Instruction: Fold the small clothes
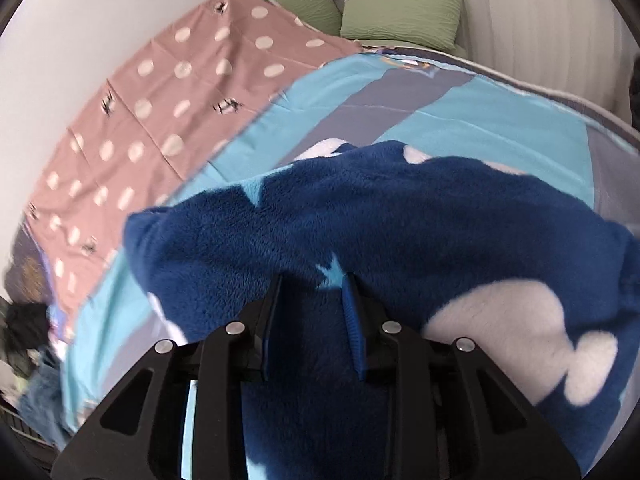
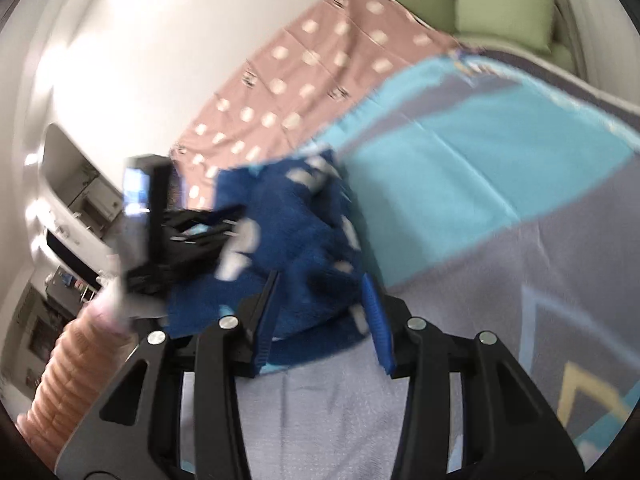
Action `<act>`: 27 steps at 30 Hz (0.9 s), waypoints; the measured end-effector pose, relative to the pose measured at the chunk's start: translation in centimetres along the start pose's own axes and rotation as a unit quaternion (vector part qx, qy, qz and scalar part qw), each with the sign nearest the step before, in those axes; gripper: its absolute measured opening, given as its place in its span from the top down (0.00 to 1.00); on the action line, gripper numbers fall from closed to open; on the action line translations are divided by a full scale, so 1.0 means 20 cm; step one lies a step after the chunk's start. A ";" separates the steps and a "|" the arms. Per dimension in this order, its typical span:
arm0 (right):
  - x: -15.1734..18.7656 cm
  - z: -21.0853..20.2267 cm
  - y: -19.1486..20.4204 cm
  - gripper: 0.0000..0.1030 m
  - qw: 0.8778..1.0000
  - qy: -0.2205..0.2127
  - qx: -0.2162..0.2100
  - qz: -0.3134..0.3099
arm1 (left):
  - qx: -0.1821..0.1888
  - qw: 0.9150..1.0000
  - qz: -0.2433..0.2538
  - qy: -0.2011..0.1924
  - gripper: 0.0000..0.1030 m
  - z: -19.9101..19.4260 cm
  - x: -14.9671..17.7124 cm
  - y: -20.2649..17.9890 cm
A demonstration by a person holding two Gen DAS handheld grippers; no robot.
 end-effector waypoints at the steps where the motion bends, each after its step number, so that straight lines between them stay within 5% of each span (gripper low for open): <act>1: -0.02 -0.01 0.04 0.58 1.000 -0.002 -0.005 -0.014 | 0.010 1.000 -0.010 0.000 0.72 0.01 0.00 0.01; 6: -0.08 0.14 0.24 0.61 0.996 0.011 -0.047 -0.072 | 0.018 0.999 -0.022 -0.017 0.72 0.01 0.06 0.01; 11: 0.07 0.44 0.09 0.64 0.996 0.089 -0.006 -0.016 | 0.017 0.999 -0.016 -0.032 0.71 -0.01 0.09 0.01; 18: 0.11 0.39 0.06 0.69 0.995 0.093 0.010 -0.029 | 0.016 0.999 -0.020 -0.035 0.71 -0.02 0.07 0.01; 23: 0.06 0.27 0.33 0.69 0.993 0.052 -0.019 -0.102 | 0.023 0.998 -0.034 -0.039 0.71 -0.03 0.09 0.02; 27: 0.15 0.40 0.40 0.65 0.987 0.088 -0.016 -0.132 | 0.020 0.999 -0.031 -0.039 0.71 -0.03 0.09 0.01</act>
Point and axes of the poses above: each gripper's, at about its wrist camera, not at the fingertips, and z roughly the way its jaws point, y to its left, x to its underside, the point moved 8 cm from there along z, roughly the way its jaws point, and after that the axes turned 6 degrees about -x, right-handed, at the moved point
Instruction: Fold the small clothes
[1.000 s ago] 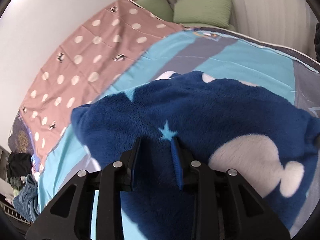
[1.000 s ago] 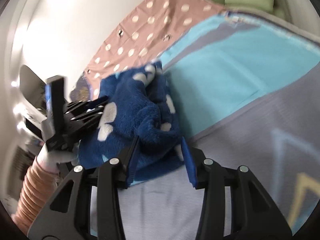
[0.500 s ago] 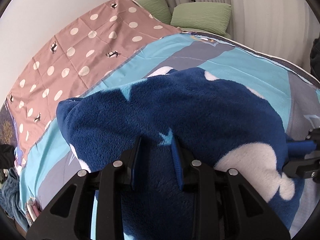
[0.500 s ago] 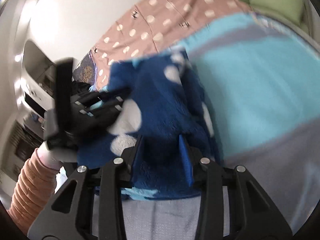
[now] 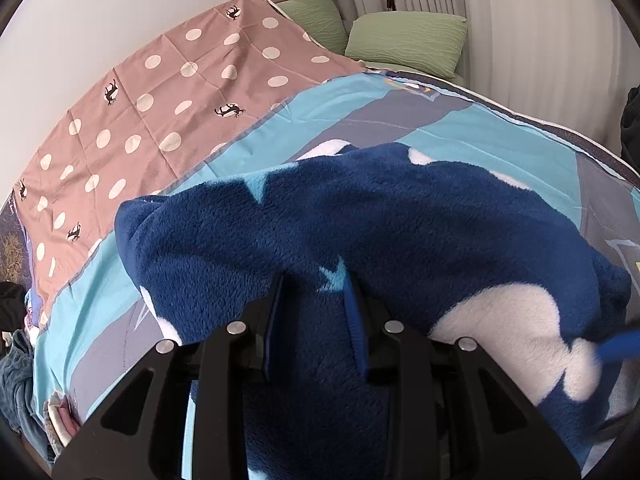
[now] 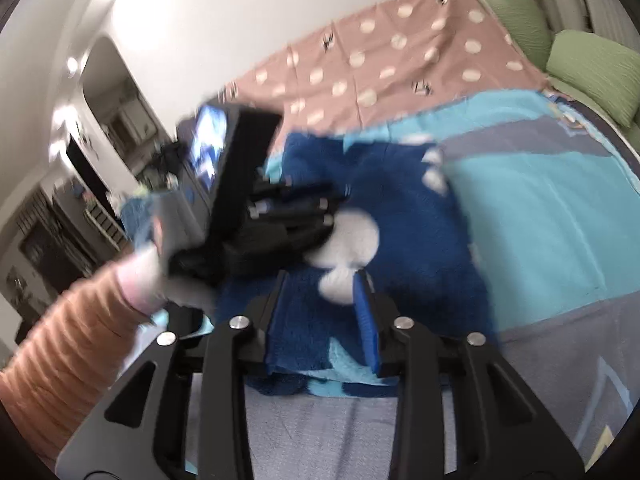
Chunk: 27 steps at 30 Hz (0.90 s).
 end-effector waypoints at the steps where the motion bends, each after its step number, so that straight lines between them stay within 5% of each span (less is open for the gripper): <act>1: 0.06 0.10 -0.04 0.65 1.000 0.026 0.002 0.011 | -0.002 1.000 0.004 -0.001 0.71 0.00 0.00 -0.01; 9: 0.13 -0.03 -0.04 0.67 0.999 -0.001 -0.035 0.033 | 0.004 1.000 0.004 -0.001 0.70 0.01 0.00 0.01; 14: 0.30 -0.05 0.06 0.79 0.986 0.046 -0.134 0.083 | 0.007 1.000 0.008 0.012 0.70 0.03 -0.03 0.00; 19: 0.28 0.10 0.01 0.83 0.991 0.045 -0.089 0.094 | 0.000 0.998 0.047 0.042 0.66 0.05 -0.06 -0.01; 27: 0.34 0.34 0.07 0.83 0.977 0.112 -0.140 0.116 | 0.008 0.998 0.019 0.061 0.64 0.15 -0.09 0.00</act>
Point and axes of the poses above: each gripper's, at about its wrist camera, not at the fingertips, and z roughly the way its jaws point, y to its left, x to its underside, the point moved 8 cm from there along z, roughly the way its jaws point, and after that the axes turned 6 degrees about -x, right-handed, at the moved point
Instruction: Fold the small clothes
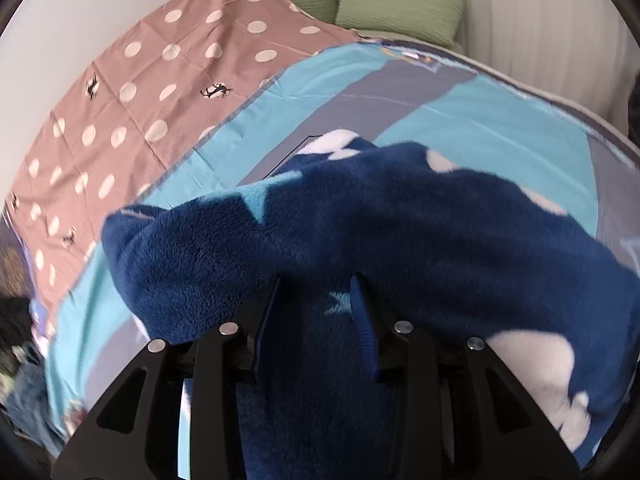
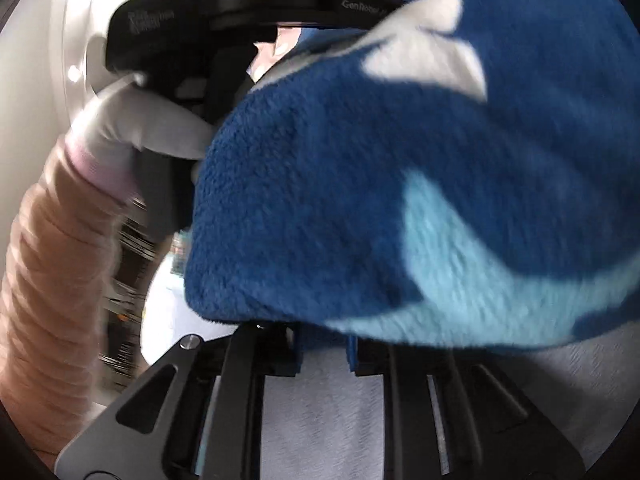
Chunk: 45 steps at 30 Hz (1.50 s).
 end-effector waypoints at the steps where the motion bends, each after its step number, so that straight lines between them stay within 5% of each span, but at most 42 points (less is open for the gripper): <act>1: 0.01 0.00 -0.01 0.83 0.999 0.010 -0.026 0.017 | 0.004 1.000 -0.006 0.001 0.64 0.01 0.00 0.00; 10: 0.05 0.10 0.02 0.94 0.993 0.052 -0.090 0.046 | 0.003 1.000 -0.005 0.006 0.64 0.01 0.00 -0.01; 17: 0.07 -0.17 0.10 0.91 0.998 0.017 0.006 -0.066 | -0.023 1.000 0.006 -0.017 0.61 -0.07 0.00 0.02; 19: 0.07 -0.28 0.06 0.81 0.997 0.000 0.019 -0.070 | -0.028 0.999 0.008 -0.031 0.56 -0.14 0.01 0.04; 23: 0.04 -0.38 -0.03 0.81 0.999 -0.022 0.016 -0.032 | -0.022 0.998 0.000 -0.052 0.44 -0.27 0.04 0.09; 27: 0.05 -0.25 0.04 0.81 0.999 0.000 -0.013 -0.042 | -0.025 0.997 0.045 -0.055 0.43 -0.32 0.11 0.03; 31: 0.15 0.12 0.07 0.86 0.995 0.081 -0.051 0.004 | -0.040 0.997 0.066 -0.014 0.42 -0.18 0.14 -0.02; 35: 0.23 0.08 0.16 0.87 0.991 0.109 -0.074 -0.035 | -0.038 0.997 0.070 -0.011 0.42 -0.17 0.12 -0.02; 39: 0.26 -0.22 0.15 0.86 0.993 0.056 -0.003 -0.100 | -0.031 0.998 0.055 -0.028 0.41 -0.19 0.13 0.00; 45: 0.01 -0.79 -0.02 0.76 0.991 -0.094 0.056 -0.075 | -0.030 0.998 0.023 -0.047 0.40 -0.29 0.14 0.04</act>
Point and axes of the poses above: each gripper's, at about its wrist camera, not at the fingertips, and z roughly the way its jaws point, y to its left, x to its underside, the point moved 8 cm from there along z, roughly the way its jaws point, and after that the axes turned 6 degrees about -x, right-handed, at the moved point
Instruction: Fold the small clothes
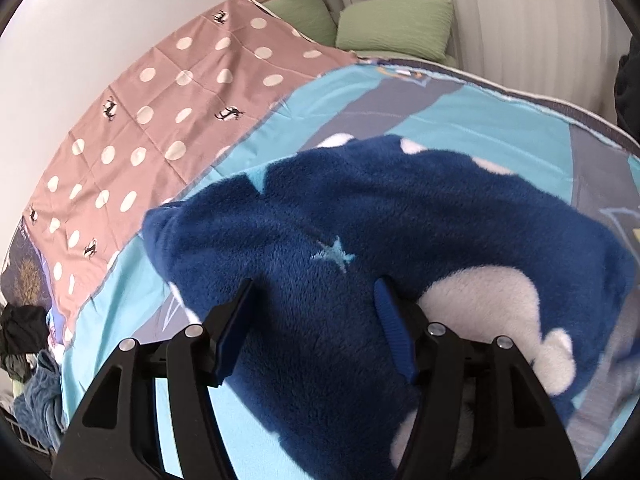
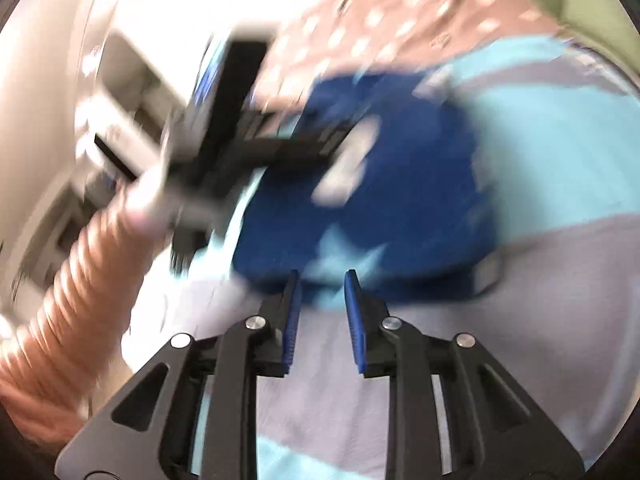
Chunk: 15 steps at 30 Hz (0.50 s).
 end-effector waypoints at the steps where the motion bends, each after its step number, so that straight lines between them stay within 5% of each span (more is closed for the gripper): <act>1: -0.07 -0.04 -0.04 0.75 1.000 -0.021 -0.007 0.013 | 0.006 1.000 -0.007 -0.009 0.39 -0.05 0.00 0.01; 3: -0.19 -0.06 -0.11 0.73 0.999 -0.043 -0.018 0.020 | 0.017 0.999 -0.018 -0.032 0.39 -0.13 0.01 0.02; 6: -0.26 0.07 -0.19 0.64 0.998 -0.045 0.030 0.003 | 0.043 0.997 -0.039 -0.058 0.39 -0.24 0.07 0.01; 8: -0.20 0.29 -0.18 0.70 0.995 -0.001 0.097 0.013 | 0.065 0.997 -0.035 -0.033 0.38 -0.20 0.16 -0.05; 10: -0.16 0.40 -0.22 0.71 0.995 0.003 0.091 0.038 | 0.052 0.998 -0.020 -0.035 0.38 -0.13 0.24 -0.11; 15: -0.25 0.35 -0.11 0.69 0.992 -0.002 0.126 -0.011 | 0.060 0.997 -0.033 -0.026 0.38 -0.16 0.19 -0.07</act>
Point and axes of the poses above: each gripper's, at about its wrist camera, not at the fingertips, and z roughly the way its jaws point, y to its left, x to its underside, the point moved 8 cm from there along z, roughly the way its jaws point, and after that the axes turned 6 degrees about -x, right-handed, at the moved point
